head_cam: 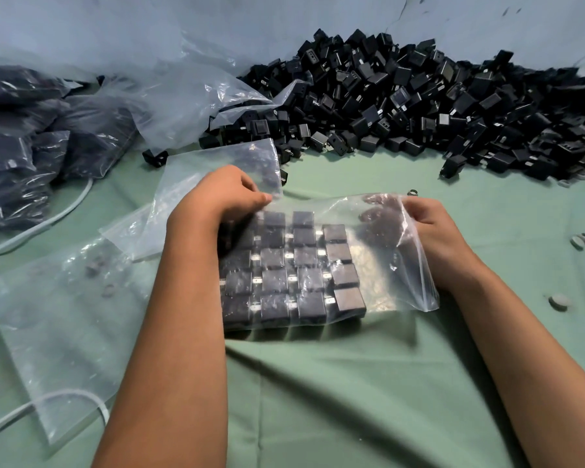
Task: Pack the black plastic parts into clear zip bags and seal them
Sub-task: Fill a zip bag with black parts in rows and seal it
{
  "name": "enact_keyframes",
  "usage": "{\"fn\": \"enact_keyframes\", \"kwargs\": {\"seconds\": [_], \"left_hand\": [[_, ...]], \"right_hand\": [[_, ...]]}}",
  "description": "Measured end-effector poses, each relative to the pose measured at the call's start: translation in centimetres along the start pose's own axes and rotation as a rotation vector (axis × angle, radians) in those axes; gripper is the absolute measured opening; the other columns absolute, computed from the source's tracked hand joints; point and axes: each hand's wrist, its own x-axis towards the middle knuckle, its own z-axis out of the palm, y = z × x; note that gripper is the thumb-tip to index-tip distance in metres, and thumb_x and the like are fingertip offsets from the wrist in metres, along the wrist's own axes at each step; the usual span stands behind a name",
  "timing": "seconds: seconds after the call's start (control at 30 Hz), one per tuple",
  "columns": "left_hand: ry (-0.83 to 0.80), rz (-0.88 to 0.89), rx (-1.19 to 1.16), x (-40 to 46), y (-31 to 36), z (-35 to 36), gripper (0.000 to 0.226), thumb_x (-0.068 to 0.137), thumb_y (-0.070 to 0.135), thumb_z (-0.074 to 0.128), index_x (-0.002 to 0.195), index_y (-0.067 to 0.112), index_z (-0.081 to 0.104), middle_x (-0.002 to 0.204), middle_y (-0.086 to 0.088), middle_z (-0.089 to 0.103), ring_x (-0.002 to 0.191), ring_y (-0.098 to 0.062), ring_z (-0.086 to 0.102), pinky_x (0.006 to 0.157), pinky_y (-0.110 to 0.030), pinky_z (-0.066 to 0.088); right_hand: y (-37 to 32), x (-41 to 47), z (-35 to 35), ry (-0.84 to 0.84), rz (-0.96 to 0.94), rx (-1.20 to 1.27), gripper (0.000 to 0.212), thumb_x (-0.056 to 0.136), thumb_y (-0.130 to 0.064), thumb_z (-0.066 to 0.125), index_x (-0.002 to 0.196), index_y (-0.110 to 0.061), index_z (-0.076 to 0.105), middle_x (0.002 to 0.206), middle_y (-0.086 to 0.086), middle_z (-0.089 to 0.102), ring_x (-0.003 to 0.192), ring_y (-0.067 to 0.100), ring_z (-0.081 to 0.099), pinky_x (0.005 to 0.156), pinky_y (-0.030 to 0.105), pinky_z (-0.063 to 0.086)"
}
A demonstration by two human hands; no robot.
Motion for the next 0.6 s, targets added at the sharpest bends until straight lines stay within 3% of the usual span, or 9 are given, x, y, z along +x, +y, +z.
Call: {"fn": "enact_keyframes", "kwargs": {"seconds": [0.07, 0.1, 0.17, 0.23, 0.3, 0.37, 0.47, 0.53, 0.6], "left_hand": [[0.016, -0.052, 0.005, 0.1, -0.5, -0.3, 0.034, 0.093, 0.040, 0.072, 0.075, 0.011, 0.072, 0.076, -0.005, 0.067, 0.073, -0.023, 0.059, 0.075, -0.033, 0.050], [0.029, -0.073, 0.005, 0.1, -0.6, -0.5, 0.034, 0.093, 0.038, 0.072, 0.077, 0.008, 0.073, 0.077, -0.007, 0.067, 0.072, -0.024, 0.058, 0.075, -0.033, 0.050], [0.042, -0.103, 0.005, 0.1, -0.9, -0.7, 0.033, 0.093, 0.035, 0.073, 0.079, 0.006, 0.074, 0.077, -0.011, 0.066, 0.069, -0.024, 0.056, 0.071, -0.032, 0.048], [0.042, -0.119, -0.002, 0.0, -1.0, -0.8, 0.030, 0.093, 0.034, 0.073, 0.075, 0.009, 0.071, 0.074, -0.010, 0.062, 0.066, -0.023, 0.053, 0.066, -0.030, 0.044], [0.041, -0.122, -0.006, 0.0, -1.1, -0.8, 0.032, 0.092, 0.033, 0.075, 0.072, 0.009, 0.070, 0.071, -0.009, 0.064, 0.064, -0.024, 0.054, 0.064, -0.029, 0.043], [0.037, -0.127, -0.001, -0.1, -1.2, -0.8, 0.031, 0.090, 0.031, 0.078, 0.070, 0.009, 0.072, 0.070, -0.008, 0.068, 0.063, -0.022, 0.057, 0.065, -0.028, 0.045], [0.034, -0.127, -0.004, -0.2, -1.1, -0.7, 0.026, 0.089, 0.030, 0.080, 0.072, 0.011, 0.073, 0.076, -0.010, 0.072, 0.068, -0.023, 0.061, 0.069, -0.029, 0.047], [0.033, -0.129, 0.000, -0.2, -1.1, -0.7, 0.025, 0.089, 0.031, 0.079, 0.077, 0.010, 0.076, 0.083, -0.012, 0.074, 0.074, -0.025, 0.062, 0.073, -0.031, 0.048], [0.030, -0.133, -0.007, -0.2, -1.1, -0.8, 0.026, 0.090, 0.033, 0.078, 0.082, 0.008, 0.077, 0.087, -0.014, 0.074, 0.077, -0.026, 0.062, 0.077, -0.033, 0.049]], "right_hand": [[-0.7, -0.1, -0.6, 0.028, 0.062, 0.214, 0.024, 0.104, -0.009, 0.054, 0.103, -0.010, 0.077, 0.088, 0.009, 0.079, 0.079, 0.022, 0.077, 0.069, 0.030, 0.061], [-0.7, -0.2, -0.9, -0.017, 0.100, 0.308, 0.027, 0.106, -0.017, 0.049, 0.107, -0.012, 0.076, 0.093, 0.016, 0.079, 0.085, 0.029, 0.077, 0.074, 0.036, 0.062], [-0.7, -0.5, -1.9, -0.281, 0.207, 0.428, 0.047, 0.103, -0.046, 0.050, 0.135, -0.013, 0.058, 0.108, 0.037, 0.069, 0.099, 0.052, 0.070, 0.086, 0.056, 0.058], [-0.6, -1.0, -3.1, -0.553, 0.291, 0.404, 0.073, 0.088, -0.061, 0.068, 0.147, -0.026, 0.043, 0.114, 0.046, 0.062, 0.100, 0.062, 0.065, 0.085, 0.062, 0.056], [-0.7, -1.4, -4.3, -0.707, 0.301, 0.302, 0.084, 0.080, -0.046, 0.085, 0.150, -0.031, 0.041, 0.111, 0.046, 0.063, 0.095, 0.057, 0.069, 0.083, 0.056, 0.059], [-0.8, -1.8, -5.0, -0.727, 0.333, 0.241, 0.090, 0.073, -0.033, 0.093, 0.148, -0.032, 0.045, 0.103, 0.041, 0.068, 0.085, 0.045, 0.074, 0.078, 0.049, 0.062], [-1.2, -2.1, -5.2, -0.688, 0.385, 0.237, 0.065, 0.069, -0.031, 0.096, 0.125, -0.047, 0.068, 0.089, 0.033, 0.073, 0.077, 0.041, 0.075, 0.068, 0.044, 0.061], [-1.4, -2.2, -5.2, -0.698, 0.396, 0.234, 0.052, 0.073, -0.033, 0.093, 0.118, -0.047, 0.071, 0.082, 0.034, 0.071, 0.070, 0.042, 0.073, 0.062, 0.043, 0.060], [-1.3, -2.2, -5.2, -0.669, 0.410, 0.194, 0.052, 0.069, -0.041, 0.095, 0.116, -0.044, 0.072, 0.073, 0.032, 0.069, 0.060, 0.040, 0.071, 0.054, 0.041, 0.059]]}}
